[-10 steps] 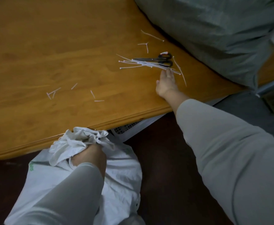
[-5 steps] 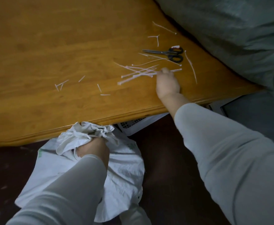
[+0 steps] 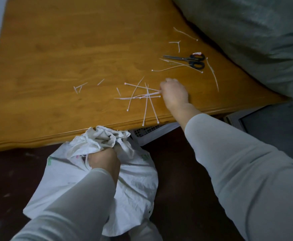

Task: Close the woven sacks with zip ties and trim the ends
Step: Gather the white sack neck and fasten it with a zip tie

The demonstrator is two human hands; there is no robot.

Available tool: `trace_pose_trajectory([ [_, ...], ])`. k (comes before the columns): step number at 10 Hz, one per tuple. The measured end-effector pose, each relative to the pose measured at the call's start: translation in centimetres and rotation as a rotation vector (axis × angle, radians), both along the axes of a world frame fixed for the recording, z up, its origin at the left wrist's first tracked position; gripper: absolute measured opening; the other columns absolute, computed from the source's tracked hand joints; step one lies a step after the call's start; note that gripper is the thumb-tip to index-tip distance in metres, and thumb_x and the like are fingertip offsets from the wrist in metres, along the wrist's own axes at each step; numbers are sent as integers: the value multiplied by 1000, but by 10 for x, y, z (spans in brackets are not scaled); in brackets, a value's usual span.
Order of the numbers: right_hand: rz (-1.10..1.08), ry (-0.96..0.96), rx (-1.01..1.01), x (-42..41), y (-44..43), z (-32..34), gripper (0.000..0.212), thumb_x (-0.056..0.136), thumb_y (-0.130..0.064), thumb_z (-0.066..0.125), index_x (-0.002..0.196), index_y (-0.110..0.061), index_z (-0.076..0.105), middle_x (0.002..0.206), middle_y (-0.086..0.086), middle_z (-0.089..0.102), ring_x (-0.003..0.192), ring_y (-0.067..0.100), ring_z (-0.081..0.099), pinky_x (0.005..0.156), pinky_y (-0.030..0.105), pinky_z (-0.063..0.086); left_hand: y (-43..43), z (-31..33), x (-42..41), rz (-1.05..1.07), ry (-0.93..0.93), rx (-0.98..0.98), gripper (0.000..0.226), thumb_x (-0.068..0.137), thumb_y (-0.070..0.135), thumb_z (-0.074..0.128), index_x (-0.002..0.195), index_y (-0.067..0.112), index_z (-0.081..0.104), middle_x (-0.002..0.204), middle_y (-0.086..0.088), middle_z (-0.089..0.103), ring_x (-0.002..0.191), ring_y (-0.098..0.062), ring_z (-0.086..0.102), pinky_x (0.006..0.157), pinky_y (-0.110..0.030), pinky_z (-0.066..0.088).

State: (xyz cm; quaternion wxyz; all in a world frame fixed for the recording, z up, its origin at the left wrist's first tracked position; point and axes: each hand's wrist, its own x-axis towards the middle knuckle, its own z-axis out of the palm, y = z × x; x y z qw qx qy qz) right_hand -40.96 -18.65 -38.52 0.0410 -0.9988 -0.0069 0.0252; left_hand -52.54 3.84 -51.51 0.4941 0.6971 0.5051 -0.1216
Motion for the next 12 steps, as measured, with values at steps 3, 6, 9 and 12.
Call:
trace_pose_trajectory([
  [3,-258,-63,211,0,5,28,18,94,-11,49,107,-10,61,104,11,64,94,27,60,67,29,42,-6,79,-20,-806,332,456,44,90,28,53,133,22,49,138,2,46,133,-23,38,102,-35,39],
  [6,-374,-128,723,-68,52,51,11,85,-22,60,94,-15,61,82,-6,64,81,21,65,74,43,56,33,95,-35,-43,-25,-169,49,84,17,67,123,-6,50,127,-22,54,116,-36,54,83,-33,47],
  [9,-587,-4,985,-209,170,-19,14,83,-10,62,76,-23,60,74,0,65,73,19,63,73,37,52,106,105,-57,-336,-74,-159,58,78,34,72,116,-6,56,118,-18,62,111,-34,57,86,-30,43],
  [12,-943,175,1345,-249,237,-39,26,81,12,55,100,2,69,82,12,68,69,12,63,60,12,52,142,98,-59,-629,-10,-231,72,75,49,69,122,-2,48,124,-16,57,115,-32,53,102,-42,43],
])
